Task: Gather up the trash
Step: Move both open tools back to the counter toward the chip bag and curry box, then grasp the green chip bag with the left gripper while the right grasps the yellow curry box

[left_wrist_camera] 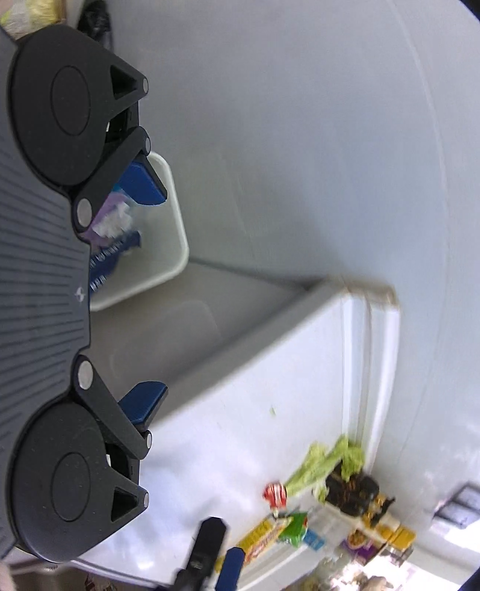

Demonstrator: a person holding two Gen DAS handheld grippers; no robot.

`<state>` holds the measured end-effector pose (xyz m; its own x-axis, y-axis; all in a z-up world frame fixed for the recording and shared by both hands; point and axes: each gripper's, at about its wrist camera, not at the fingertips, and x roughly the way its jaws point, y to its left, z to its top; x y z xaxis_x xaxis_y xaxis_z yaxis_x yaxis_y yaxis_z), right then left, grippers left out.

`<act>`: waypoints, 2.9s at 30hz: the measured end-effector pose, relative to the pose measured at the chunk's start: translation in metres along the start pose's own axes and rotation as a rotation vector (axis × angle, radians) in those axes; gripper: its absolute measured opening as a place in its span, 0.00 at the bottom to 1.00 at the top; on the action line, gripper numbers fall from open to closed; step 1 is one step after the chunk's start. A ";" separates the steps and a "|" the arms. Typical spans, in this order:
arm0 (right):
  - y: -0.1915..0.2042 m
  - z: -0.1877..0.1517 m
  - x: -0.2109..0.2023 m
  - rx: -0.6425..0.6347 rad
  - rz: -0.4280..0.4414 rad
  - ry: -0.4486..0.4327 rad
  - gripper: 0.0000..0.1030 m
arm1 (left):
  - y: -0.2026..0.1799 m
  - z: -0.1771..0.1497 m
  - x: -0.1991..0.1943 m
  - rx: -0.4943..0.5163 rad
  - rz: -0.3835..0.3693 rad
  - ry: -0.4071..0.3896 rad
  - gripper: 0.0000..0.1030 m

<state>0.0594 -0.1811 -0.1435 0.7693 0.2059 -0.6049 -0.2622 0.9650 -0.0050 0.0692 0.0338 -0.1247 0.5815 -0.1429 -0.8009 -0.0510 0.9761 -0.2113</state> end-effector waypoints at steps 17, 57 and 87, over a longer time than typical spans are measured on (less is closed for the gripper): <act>-0.190 -0.038 -0.026 0.044 -0.172 -0.005 1.00 | -0.191 0.066 0.062 0.306 -0.184 -0.014 0.99; -0.312 -0.028 0.044 -0.019 -0.044 0.066 1.00 | -0.365 0.150 0.202 0.580 -0.328 0.017 0.54; -0.248 -0.040 -0.017 0.043 -0.060 -0.033 0.97 | -0.306 0.137 0.101 0.513 -0.303 -0.092 0.45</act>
<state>0.0884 -0.4305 -0.1638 0.8020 0.1520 -0.5777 -0.1903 0.9817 -0.0059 0.2549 -0.2570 -0.0639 0.5781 -0.4348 -0.6904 0.5130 0.8517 -0.1069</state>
